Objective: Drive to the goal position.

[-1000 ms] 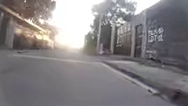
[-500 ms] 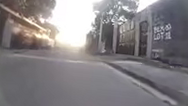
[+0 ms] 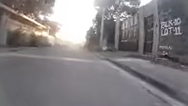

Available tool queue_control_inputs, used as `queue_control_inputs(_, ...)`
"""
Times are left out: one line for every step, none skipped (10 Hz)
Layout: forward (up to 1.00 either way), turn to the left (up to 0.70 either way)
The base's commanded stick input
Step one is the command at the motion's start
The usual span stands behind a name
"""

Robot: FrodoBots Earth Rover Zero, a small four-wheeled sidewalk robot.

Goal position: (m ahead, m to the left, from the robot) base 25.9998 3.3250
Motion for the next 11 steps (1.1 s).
queue_control_inputs(1.00,0.01)
queue_control_inputs(1.00,0.01)
queue_control_inputs(1.00,0.01)
queue_control_inputs(1.00,0.01)
queue_control_inputs(1.00,0.01)
queue_control_inputs(1.00,0.01)
queue_control_inputs(1.00,0.01)
queue_control_inputs(1.00,0.01)
queue_control_inputs(1.00,0.01)
queue_control_inputs(1.00,0.01)
queue_control_inputs(1.00,0.01)
